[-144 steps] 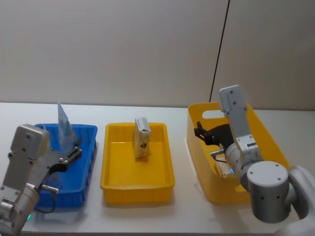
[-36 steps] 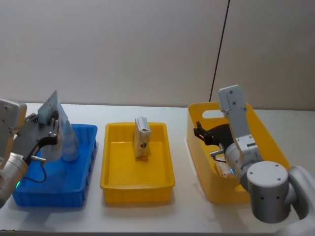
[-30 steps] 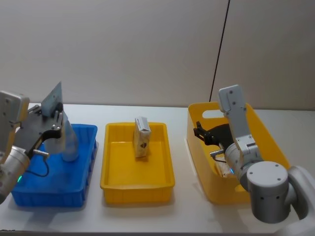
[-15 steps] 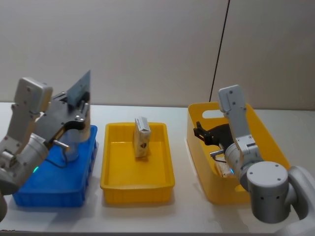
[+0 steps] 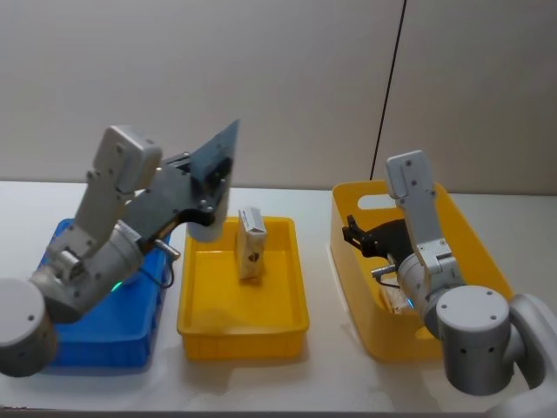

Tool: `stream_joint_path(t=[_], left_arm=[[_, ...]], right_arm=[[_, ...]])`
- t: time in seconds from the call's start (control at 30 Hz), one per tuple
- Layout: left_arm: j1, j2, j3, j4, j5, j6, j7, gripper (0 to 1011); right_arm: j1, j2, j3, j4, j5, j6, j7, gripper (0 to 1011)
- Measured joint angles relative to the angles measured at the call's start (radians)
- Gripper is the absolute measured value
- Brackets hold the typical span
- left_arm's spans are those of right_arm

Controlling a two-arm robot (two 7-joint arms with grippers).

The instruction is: Bimanual collaborative sorting of washing and personal care products

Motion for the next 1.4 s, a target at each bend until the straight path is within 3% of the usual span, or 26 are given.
stream_joint_path(t=[0.27, 0.63, 1.0, 1.4], left_arm=[[-0.046, -0.028, 0.041, 0.039, -0.014, -0.029, -0.059, 193], [-0.075, -0.046, 0.067, 0.064, -0.024, -0.048, -0.093, 193], [-0.088, -0.054, 0.078, 0.074, -0.028, -0.056, -0.108, 193], [-0.093, -0.058, 0.083, 0.079, -0.03, -0.059, -0.115, 193]], right_arm=[[0.0, 0.0, 0.0, 0.0, 0.0, 0.0, 0.0, 1004], [-0.009, 0.011, 0.0, -0.018, 0.008, 0.006, 0.038, 1004], [-0.035, 0.055, -0.014, -0.065, 0.034, -0.005, 0.141, 1004], [-0.068, 0.132, -0.041, -0.126, 0.056, -0.065, 0.284, 1004]])
